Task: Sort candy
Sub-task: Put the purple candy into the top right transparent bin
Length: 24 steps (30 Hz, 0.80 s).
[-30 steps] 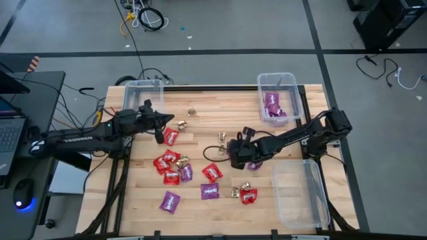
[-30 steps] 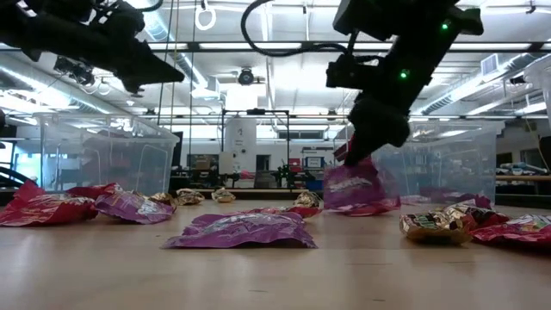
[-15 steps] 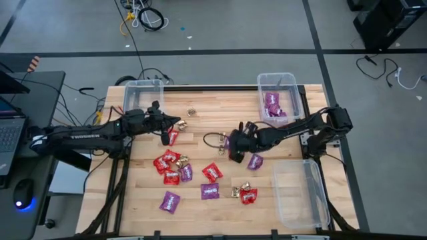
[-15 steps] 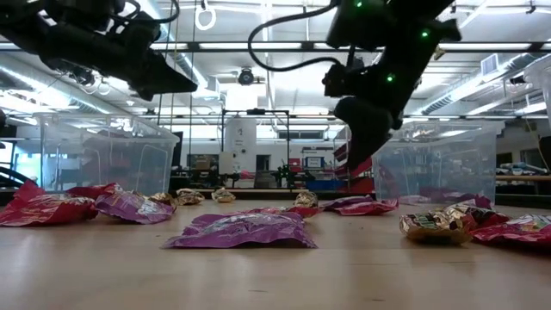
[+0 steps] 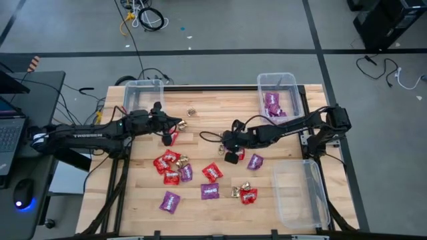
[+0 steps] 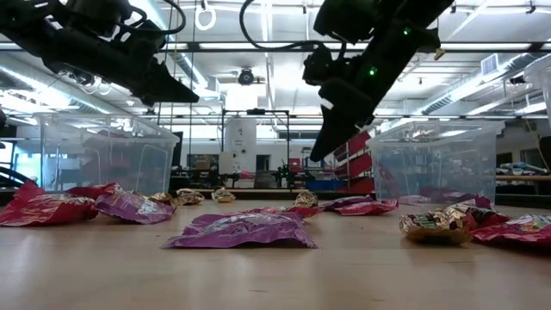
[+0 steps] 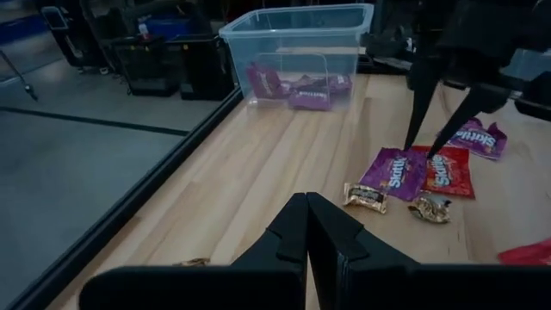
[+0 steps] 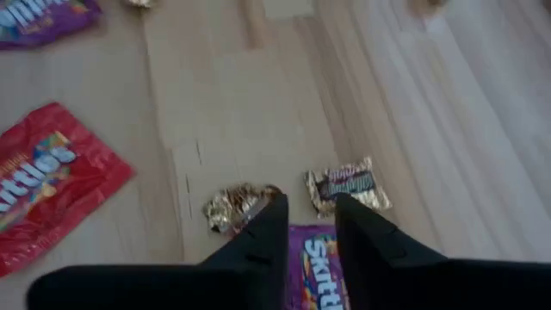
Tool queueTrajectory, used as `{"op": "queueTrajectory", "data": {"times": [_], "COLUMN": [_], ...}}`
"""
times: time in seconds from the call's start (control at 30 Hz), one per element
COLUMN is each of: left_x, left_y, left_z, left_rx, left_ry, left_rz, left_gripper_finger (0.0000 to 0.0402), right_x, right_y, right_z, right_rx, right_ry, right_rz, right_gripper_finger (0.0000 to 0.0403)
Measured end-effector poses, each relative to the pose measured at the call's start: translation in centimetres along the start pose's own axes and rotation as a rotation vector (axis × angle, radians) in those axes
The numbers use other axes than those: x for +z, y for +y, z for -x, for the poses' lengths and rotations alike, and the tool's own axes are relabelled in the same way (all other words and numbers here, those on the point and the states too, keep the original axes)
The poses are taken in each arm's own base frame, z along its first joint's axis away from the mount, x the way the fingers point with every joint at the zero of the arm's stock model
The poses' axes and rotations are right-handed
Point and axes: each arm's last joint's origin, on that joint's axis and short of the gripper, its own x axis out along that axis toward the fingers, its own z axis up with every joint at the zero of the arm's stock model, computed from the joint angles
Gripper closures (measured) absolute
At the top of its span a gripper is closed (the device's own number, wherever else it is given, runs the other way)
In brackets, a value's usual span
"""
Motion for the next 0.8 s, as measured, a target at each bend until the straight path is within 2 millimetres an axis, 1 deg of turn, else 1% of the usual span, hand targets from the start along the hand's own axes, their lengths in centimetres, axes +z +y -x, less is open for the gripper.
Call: {"op": "queueTrajectory", "data": {"times": [0.17, 0.37, 0.57, 0.7, 0.8], "left_x": [0.0, 0.0, 0.0, 0.0, 0.0], "left_y": [0.0, 0.1, 0.1, 0.1, 0.2], "left_z": [0.0, 0.0, 0.0, 0.0, 0.0], "left_rx": [0.013, 0.015, 0.025, 0.041, 0.053], "left_ry": [0.001, 0.002, 0.001, 0.003, 0.006], "left_rz": [-0.016, -0.019, -0.040, -0.041, -0.042], "left_gripper_finger": [0.0393, 0.0393, 0.0393, 0.0393, 0.0393], "right_x": [-0.9, -2.0, -2.9, -3.5, -3.5], "right_y": [0.2, 0.3, 0.4, 0.5, 0.3], "right_z": [-1.1, -2.0, -2.9, -4.0, -4.5], "right_rx": [-0.027, -0.038, -0.049, -0.054, -0.056], "right_ry": [0.047, 0.086, 0.131, 0.164, 0.171], "right_rz": [-0.038, -0.063, -0.075, -0.075, -0.110], "right_gripper_finger": [0.0270, 0.0237, 0.0219, 0.0214, 0.0213]}}
